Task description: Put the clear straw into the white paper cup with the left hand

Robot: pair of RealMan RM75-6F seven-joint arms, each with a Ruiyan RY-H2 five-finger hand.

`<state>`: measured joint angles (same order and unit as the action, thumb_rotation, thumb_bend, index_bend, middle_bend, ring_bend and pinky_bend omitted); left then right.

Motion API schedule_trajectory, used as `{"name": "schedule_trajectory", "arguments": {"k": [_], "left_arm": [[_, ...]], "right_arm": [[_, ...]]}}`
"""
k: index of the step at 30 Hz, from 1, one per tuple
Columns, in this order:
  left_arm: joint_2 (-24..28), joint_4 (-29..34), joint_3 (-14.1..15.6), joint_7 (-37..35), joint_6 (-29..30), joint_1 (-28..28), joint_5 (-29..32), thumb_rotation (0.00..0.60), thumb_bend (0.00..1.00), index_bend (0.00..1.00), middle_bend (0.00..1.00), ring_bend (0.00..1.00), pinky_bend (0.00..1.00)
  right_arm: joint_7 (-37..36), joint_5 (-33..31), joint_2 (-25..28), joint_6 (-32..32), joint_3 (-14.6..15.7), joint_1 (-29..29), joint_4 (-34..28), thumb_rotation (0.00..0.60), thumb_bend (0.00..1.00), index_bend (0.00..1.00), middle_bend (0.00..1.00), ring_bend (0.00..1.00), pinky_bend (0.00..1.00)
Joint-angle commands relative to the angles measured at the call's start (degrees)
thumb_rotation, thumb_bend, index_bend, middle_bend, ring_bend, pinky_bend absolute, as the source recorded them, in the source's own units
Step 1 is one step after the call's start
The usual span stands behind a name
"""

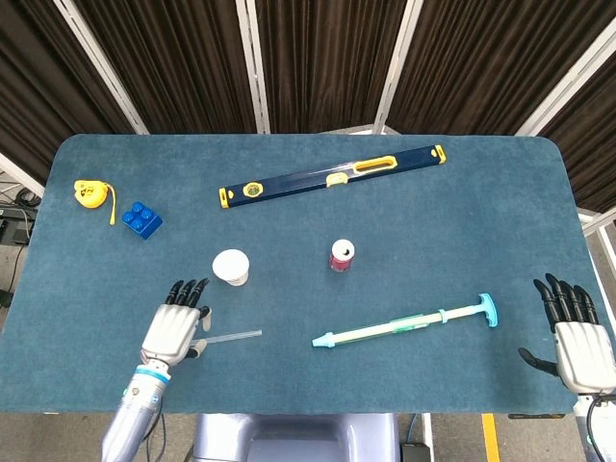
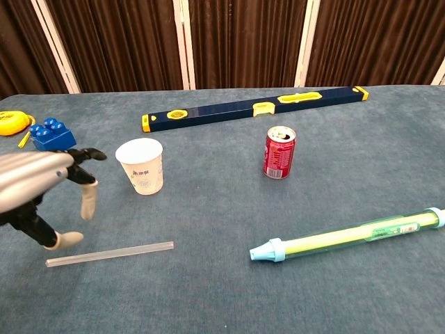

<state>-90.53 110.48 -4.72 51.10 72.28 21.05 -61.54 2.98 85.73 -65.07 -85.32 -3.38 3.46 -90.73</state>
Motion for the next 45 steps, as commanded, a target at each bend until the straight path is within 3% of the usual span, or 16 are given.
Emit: {"name": "schedule_trajectory", "arguments": {"k": [1, 9, 18, 45], "left_arm": [[-2.39, -1.0, 0.73, 2.81, 1.18, 0.93, 2.24, 0.6, 0.3, 0.52, 0.0, 0.0, 0.0], [-4.0, -1.54, 1.51, 6.98, 3.41, 1.96, 6.04, 0.6, 0.29, 0.45, 0.0, 0.0, 0.0], [-5.45, -3.07, 1.93, 7.31, 3.91, 3.25, 7.64, 0.6, 0.29, 0.44, 0.0, 0.0, 0.0], [-10.44, -9.63, 2.58, 7.22, 4.14, 6.11, 10.62, 0.6, 0.3, 0.52, 0.0, 0.0, 0.0]], "right_arm": [[0.01, 0.0, -0.01, -0.01, 0.0, -0.01, 0.0, 0.6, 0.09, 0.0, 0.0, 0.0, 0.0], [-0.04, 0.01, 0.0, -0.03, 0.0, -0.06, -0.01, 0.6, 0.09, 0.0, 0.0, 0.0, 0.0], [-0.09, 0.09, 0.01, -0.06, 0.01, -0.08, -0.01, 0.6, 0.09, 0.0, 0.0, 0.0, 0.0], [-0.57, 0.29, 0.06, -0.05, 0.06, -0.12, 0.17, 0.6, 0.09, 0.0, 0.0, 0.0, 0.0]]}}
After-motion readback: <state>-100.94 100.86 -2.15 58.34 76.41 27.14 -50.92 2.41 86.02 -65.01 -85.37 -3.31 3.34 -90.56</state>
